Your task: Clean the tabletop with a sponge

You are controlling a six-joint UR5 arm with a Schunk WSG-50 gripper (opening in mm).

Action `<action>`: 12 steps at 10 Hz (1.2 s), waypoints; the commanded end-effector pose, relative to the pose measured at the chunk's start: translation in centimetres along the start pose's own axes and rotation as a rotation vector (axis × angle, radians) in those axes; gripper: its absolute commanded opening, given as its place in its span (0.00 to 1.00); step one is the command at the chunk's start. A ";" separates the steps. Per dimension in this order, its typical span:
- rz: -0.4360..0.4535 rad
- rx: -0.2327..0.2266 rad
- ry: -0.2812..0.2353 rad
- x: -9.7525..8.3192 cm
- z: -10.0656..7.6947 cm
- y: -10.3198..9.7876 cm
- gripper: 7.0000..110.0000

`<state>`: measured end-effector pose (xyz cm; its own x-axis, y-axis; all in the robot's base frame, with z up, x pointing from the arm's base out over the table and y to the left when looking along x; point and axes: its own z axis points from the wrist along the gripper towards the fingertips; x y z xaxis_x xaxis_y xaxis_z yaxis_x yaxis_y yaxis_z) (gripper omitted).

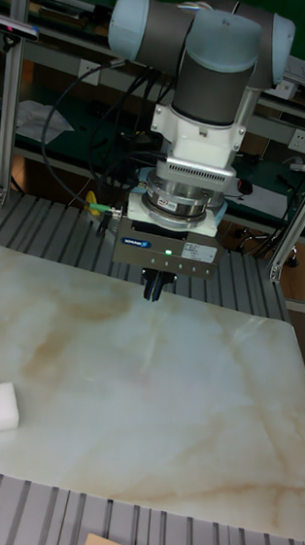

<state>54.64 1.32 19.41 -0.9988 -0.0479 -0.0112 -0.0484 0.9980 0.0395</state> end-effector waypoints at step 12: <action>-0.096 0.091 0.089 2.2 0.7 -2.3 0.00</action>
<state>52.18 -1.20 18.60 -0.9854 -0.1422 0.0937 -0.1478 0.9875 -0.0552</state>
